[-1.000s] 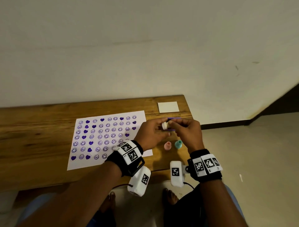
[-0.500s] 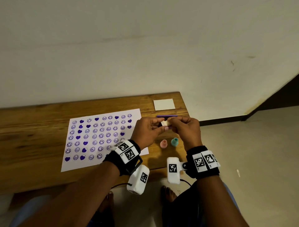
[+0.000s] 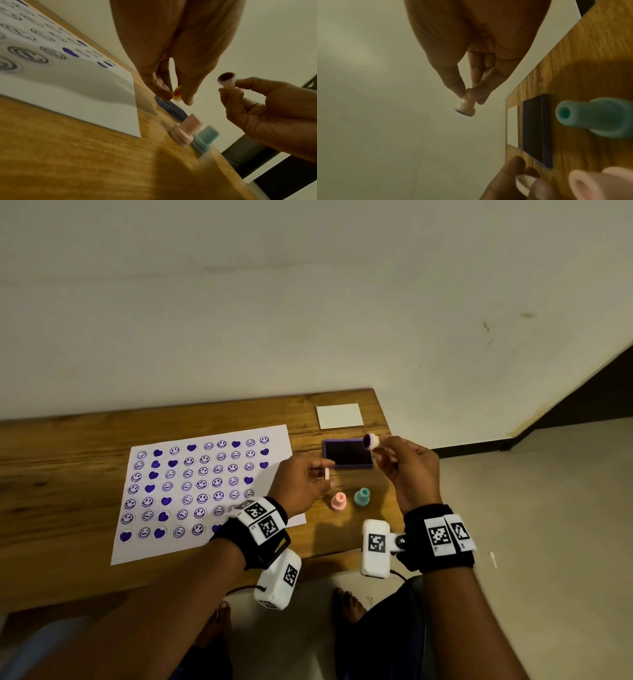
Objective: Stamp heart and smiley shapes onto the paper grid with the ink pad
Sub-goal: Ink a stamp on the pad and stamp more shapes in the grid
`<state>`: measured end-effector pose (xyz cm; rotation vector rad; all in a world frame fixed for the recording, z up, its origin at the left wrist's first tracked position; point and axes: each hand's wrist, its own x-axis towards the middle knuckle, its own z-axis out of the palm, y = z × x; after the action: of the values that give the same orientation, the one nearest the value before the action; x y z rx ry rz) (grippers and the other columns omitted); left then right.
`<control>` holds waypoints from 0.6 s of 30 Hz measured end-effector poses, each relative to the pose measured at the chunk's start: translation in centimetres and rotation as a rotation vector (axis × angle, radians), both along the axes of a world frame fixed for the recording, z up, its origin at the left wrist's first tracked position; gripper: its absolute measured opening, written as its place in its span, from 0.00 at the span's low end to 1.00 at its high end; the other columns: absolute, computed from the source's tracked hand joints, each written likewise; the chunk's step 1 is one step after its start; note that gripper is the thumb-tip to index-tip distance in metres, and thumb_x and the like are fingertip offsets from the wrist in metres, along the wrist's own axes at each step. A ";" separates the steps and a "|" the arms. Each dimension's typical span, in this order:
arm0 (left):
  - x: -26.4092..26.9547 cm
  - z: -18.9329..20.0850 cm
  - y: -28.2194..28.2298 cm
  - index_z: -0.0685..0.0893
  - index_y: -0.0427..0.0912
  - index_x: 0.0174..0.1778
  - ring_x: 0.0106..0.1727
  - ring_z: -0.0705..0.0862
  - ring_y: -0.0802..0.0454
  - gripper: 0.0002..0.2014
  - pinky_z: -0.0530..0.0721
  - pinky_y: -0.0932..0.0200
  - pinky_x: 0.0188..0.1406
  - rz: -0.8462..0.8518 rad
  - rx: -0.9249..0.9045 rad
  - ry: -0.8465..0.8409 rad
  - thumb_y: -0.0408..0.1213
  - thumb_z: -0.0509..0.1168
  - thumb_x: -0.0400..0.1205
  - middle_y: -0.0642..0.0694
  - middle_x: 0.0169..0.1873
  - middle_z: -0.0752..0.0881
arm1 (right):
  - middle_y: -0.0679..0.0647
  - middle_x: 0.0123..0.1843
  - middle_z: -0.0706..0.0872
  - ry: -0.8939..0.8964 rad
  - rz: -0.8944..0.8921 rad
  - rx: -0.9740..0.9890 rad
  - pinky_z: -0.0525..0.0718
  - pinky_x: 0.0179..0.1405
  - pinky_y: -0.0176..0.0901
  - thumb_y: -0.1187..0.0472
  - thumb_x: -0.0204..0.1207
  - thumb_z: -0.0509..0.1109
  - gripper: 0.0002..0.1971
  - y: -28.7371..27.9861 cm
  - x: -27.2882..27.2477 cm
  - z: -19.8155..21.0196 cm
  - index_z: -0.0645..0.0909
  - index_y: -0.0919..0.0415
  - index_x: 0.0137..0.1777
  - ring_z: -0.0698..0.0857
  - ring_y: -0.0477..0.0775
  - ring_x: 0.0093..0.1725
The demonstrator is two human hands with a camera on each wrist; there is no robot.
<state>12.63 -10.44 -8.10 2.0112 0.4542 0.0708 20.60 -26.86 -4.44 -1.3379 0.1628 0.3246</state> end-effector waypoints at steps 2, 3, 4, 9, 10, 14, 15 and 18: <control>0.5 -0.3 -0.1 0.87 0.45 0.60 0.52 0.85 0.57 0.20 0.82 0.65 0.49 0.042 -0.025 0.016 0.32 0.77 0.72 0.48 0.57 0.87 | 0.53 0.31 0.86 0.044 0.013 0.072 0.87 0.38 0.37 0.68 0.77 0.73 0.07 -0.1 0.1 0.1 0.87 0.63 0.37 0.86 0.48 0.35; 0.7 -0.5 -0.2 0.87 0.45 0.60 0.52 0.85 0.56 0.20 0.82 0.65 0.49 0.059 -0.044 0.029 0.31 0.77 0.71 0.48 0.57 0.87 | 0.53 0.31 0.87 0.084 0.016 0.126 0.87 0.36 0.36 0.68 0.77 0.73 0.07 -0.1 0.2 0.1 0.87 0.63 0.37 0.86 0.47 0.34; 0.8 -0.7 -0.4 0.87 0.44 0.59 0.52 0.85 0.56 0.20 0.82 0.65 0.48 0.067 -0.060 0.041 0.30 0.77 0.71 0.48 0.56 0.88 | 0.55 0.33 0.88 0.138 0.017 0.193 0.86 0.34 0.34 0.67 0.77 0.73 0.06 -0.2 0.3 0.1 0.88 0.64 0.39 0.86 0.47 0.33; 1.1 -1.6 -0.8 0.87 0.42 0.59 0.52 0.87 0.54 0.20 0.85 0.62 0.52 0.055 -0.058 0.072 0.28 0.77 0.71 0.44 0.55 0.89 | 0.61 0.41 0.91 0.365 -0.032 0.468 0.87 0.30 0.30 0.67 0.77 0.71 0.04 -0.3 0.4 0.0 0.86 0.68 0.48 0.89 0.49 0.36; 1.1 -1.7 -0.8 0.87 0.41 0.60 0.53 0.87 0.54 0.20 0.85 0.62 0.53 0.046 -0.047 0.068 0.28 0.76 0.71 0.44 0.55 0.89 | 0.61 0.41 0.91 0.384 -0.043 0.492 0.87 0.30 0.30 0.67 0.76 0.71 0.05 -0.2 0.4 0.0 0.86 0.68 0.48 0.89 0.49 0.36; 1.3 -1.9 -0.7 0.87 0.41 0.59 0.51 0.87 0.55 0.20 0.85 0.61 0.53 0.006 0.082 0.068 0.31 0.78 0.71 0.46 0.54 0.89 | 0.62 0.42 0.91 0.414 -0.041 0.542 0.87 0.29 0.32 0.67 0.65 0.75 0.14 -0.1 0.3 0.0 0.84 0.68 0.51 0.90 0.51 0.36; 1.3 -1.9 -0.6 0.87 0.41 0.59 0.51 0.87 0.54 0.20 0.85 0.60 0.54 -0.001 0.111 0.069 0.32 0.78 0.71 0.46 0.54 0.89 | 0.62 0.43 0.91 0.418 -0.035 0.551 0.88 0.29 0.32 0.67 0.63 0.76 0.15 0.0 0.3 0.0 0.84 0.68 0.52 0.91 0.52 0.37; 1.4 -1.9 -0.6 0.87 0.41 0.59 0.52 0.86 0.52 0.20 0.85 0.59 0.55 -0.033 0.196 0.060 0.34 0.78 0.71 0.46 0.54 0.87 | 0.64 0.45 0.91 0.427 -0.030 0.570 0.89 0.31 0.33 0.68 0.62 0.76 0.18 0.0 0.3 -0.2 0.83 0.69 0.53 0.92 0.54 0.39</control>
<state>14.03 -11.01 -10.04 2.2176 0.4667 0.0358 20.91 -26.84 -4.61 -0.6903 0.4135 0.5808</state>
